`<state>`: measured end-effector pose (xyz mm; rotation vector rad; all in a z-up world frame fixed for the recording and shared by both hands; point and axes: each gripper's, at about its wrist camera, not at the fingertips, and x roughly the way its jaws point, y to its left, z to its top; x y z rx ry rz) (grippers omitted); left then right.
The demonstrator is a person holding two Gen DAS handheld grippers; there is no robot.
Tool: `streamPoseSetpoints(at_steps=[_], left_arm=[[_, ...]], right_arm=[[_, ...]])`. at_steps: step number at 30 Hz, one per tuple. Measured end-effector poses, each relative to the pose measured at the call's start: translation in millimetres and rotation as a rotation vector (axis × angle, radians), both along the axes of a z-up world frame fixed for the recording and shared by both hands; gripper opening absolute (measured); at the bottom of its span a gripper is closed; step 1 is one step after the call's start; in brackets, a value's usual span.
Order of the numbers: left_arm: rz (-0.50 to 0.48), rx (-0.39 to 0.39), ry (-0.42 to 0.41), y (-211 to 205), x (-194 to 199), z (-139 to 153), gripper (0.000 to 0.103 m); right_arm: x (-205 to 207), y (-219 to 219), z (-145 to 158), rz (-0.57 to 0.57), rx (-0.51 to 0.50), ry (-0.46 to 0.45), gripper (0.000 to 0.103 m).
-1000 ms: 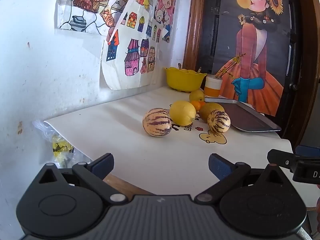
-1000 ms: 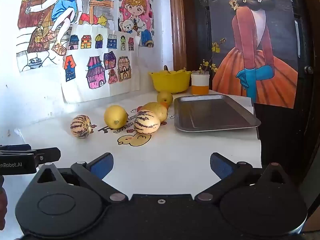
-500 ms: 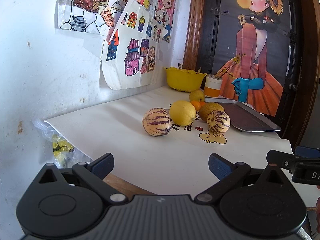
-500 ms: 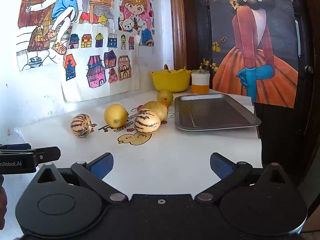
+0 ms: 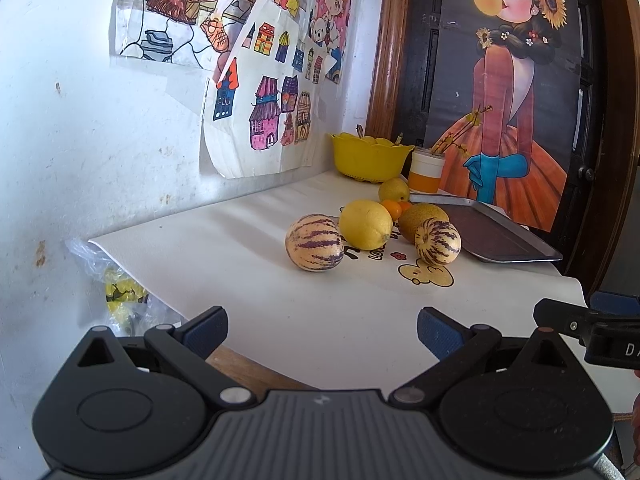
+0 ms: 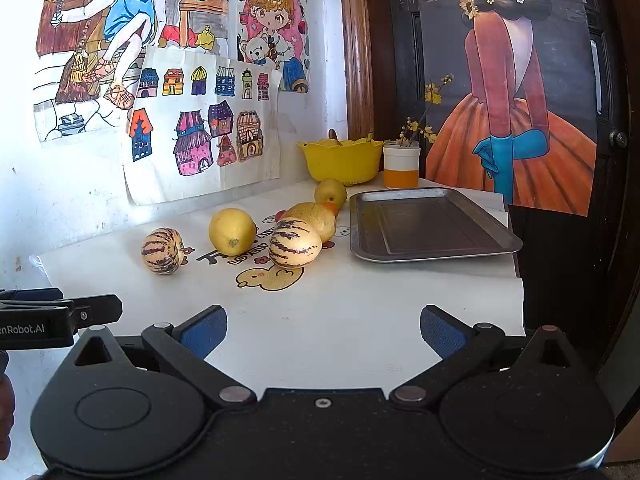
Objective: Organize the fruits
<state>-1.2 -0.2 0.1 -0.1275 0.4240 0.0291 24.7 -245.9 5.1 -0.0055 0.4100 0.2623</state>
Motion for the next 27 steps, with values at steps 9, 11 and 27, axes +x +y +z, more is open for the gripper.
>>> streamPoseSetpoints(at_steps=[9, 11, 27], left_arm=[[-0.001, -0.001, 0.001, -0.1, 0.4, -0.1, 0.103], [-0.001, -0.001, 0.001, 0.1, 0.5, -0.2, 0.103], [0.023, 0.004, -0.002, -2.1, -1.3, -6.7, 0.103]], right_arm=[[-0.1, 0.0, 0.0, 0.0, 0.0, 0.0, 0.102], [-0.5, 0.0, -0.1, 0.0, 0.0, 0.0, 0.102], [2.3, 0.1, -2.7, 0.017, 0.004, 0.019, 0.103]])
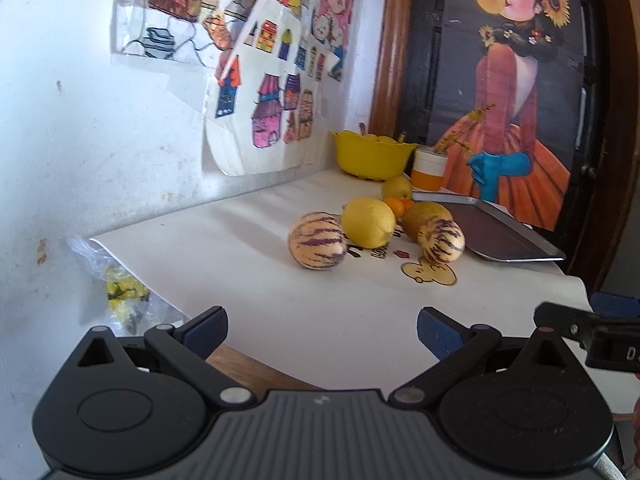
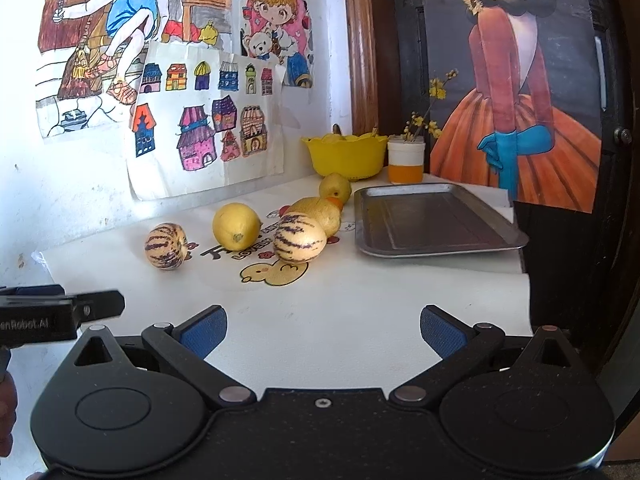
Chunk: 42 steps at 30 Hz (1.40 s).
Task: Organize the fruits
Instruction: 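Grasp a striped pepino melon with the left tool while the right tool grasps the other pepino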
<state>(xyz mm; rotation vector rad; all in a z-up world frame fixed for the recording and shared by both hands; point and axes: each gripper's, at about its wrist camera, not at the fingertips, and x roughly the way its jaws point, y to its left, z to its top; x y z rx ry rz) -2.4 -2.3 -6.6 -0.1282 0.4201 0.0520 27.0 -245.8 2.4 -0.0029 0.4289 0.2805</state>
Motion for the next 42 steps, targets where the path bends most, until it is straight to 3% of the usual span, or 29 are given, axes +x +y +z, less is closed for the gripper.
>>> streamPoseSetpoints(at_steps=[9, 15, 24, 30, 34, 42], left_arm=[[0.021, 0.043, -0.005, 3.8, 16.3, 14.2, 0.103], [0.011, 0.069, 0.02, 3.6, 47.8, 23.3, 0.103], [0.031, 0.039, 0.122, 7.8, 102.4, 17.4, 0.103], [0.031, 0.045, 0.153, 9.0, 122.7, 9.5, 0.103], [0.023, 0.064, 0.161, 7.3, 128.8, 8.8, 0.102], [0.027, 0.082, 0.157, 3.2, 131.6, 6.3, 0.085]], right_arm=[[15.6, 12.4, 2.5, 0.079, -0.036, 0.053, 0.103], [52.6, 25.9, 15.4, 0.111, -0.084, 0.104, 0.103], [129.2, 31.0, 20.4, 0.124, -0.011, 0.221, 0.102], [162.0, 28.1, 13.7, 0.098, 0.09, 0.281, 0.102], [172.8, 31.6, 9.0, 0.109, 0.122, 0.291, 0.097], [181.4, 44.2, 0.2, 0.125, 0.113, 0.305, 0.083]])
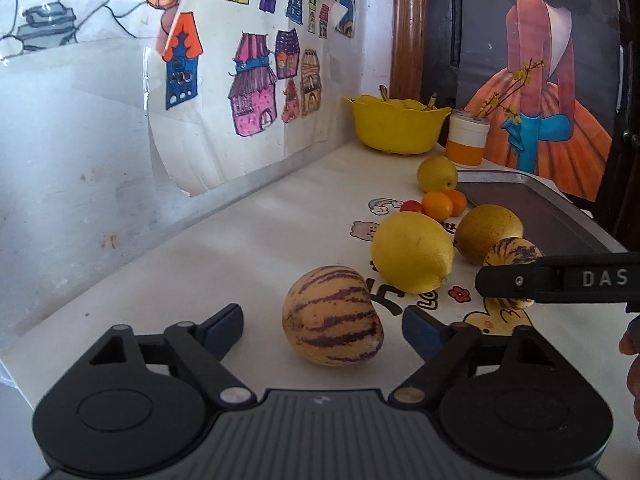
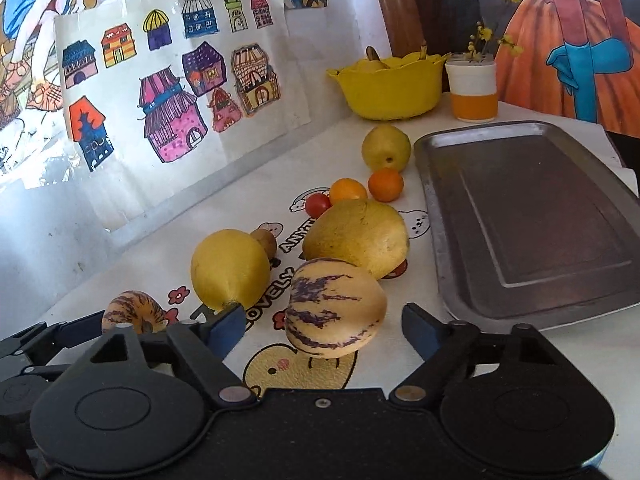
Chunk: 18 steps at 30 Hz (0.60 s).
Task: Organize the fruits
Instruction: 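Grasp a striped pepino melon with the left tool while the right tool grasps the other pepino, then carry both held pepinos over the metal tray with both tools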
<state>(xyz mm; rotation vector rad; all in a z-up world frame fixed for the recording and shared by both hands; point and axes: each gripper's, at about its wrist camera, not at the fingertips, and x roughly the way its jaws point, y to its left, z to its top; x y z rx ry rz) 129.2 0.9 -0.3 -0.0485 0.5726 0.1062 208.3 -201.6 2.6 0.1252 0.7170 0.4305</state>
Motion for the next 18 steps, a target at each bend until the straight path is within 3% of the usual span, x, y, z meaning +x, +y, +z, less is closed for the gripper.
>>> streamPoseSetpoints(at_steps=[4, 6, 11, 13, 18], left_arm=[[0.026, 0.04, 0.012, -5.2, 1.9, -0.6, 0.079], [0.033, 0.049, 0.018, -6.8, 3.1, -0.4, 0.07], [0.027, 0.016, 0.031, -8.0, 6.1, 0.9, 0.054], [0.034, 0.017, 0.035, -9.6, 6.4, 0.9, 0.054], [0.035, -0.003, 0.051, -11.1, 7.0, 3.8, 0.053]], right_arm=[[2.9, 2.2, -3.3, -0.018, -0.006, -0.002, 0.074], [3.4, 2.6, -4.1, -0.024, -0.006, -0.004, 0.071], [4.2, 2.3, -4.5, -0.034, -0.008, -0.008, 0.061], [4.0, 1.4, -4.7, -0.045, -0.012, -0.012, 0.055], [-0.3, -4.0, -5.5, -0.059, 0.021, -0.005, 0.054]])
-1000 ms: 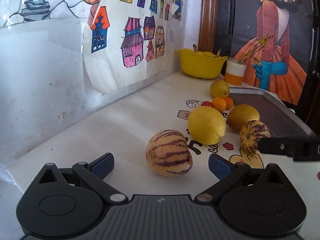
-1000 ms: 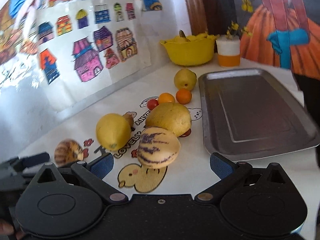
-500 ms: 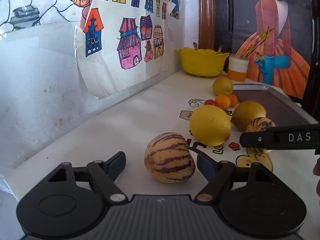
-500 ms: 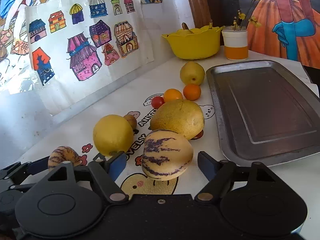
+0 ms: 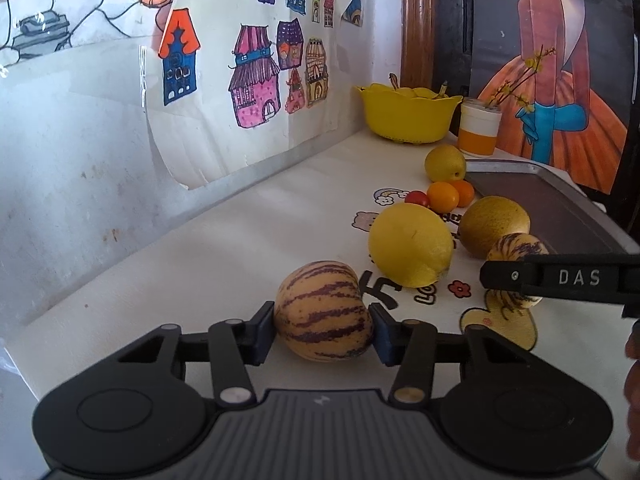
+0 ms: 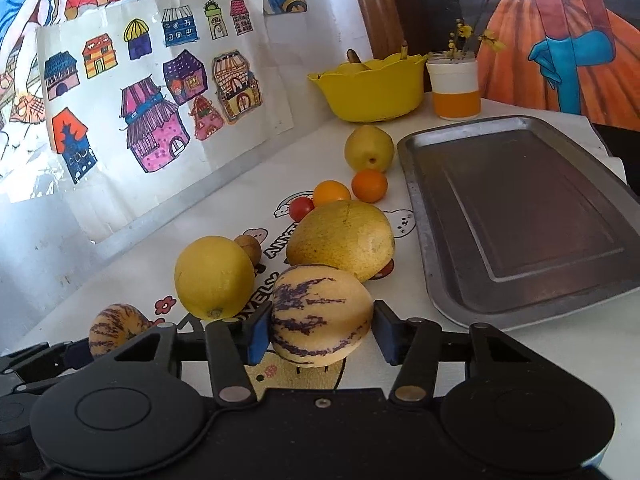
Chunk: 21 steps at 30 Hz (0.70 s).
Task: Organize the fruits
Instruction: 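Carry both held pepinos over the metal tray with both tools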
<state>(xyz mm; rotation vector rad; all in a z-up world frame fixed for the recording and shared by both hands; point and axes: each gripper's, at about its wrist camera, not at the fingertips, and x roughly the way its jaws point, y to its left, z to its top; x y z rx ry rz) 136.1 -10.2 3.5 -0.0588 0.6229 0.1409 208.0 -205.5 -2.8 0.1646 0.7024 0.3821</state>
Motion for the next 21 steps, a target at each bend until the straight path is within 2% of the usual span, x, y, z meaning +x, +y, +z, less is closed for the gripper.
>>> streamPoseSetpoints(at_steps=[6, 12, 16, 21], left_arm=[[-0.03, -0.038, 0.001, -8.1, -6.7, 4.6, 0.053], [-0.104, -0.092, -0.03, -20.7, -12.8, 8.6, 0.052], [-0.106, -0.053, -0.022, -32.0, -13.2, 7.1, 0.051], [-0.123, -0.075, -0.043, -36.6, -20.7, 11.8, 0.051]], right_arm=[[-16.0, -15.7, 2.2, 0.007, 0.083, 0.033, 0.054], [-36.3, -37.5, 10.2, 0.003, 0.128, 0.014, 0.054], [-45.2, -51.2, 10.9, -0.015, 0.138, 0.018, 0.054], [-54.7, -59.6, 11.5, -0.02, 0.15, 0.019, 0.054]])
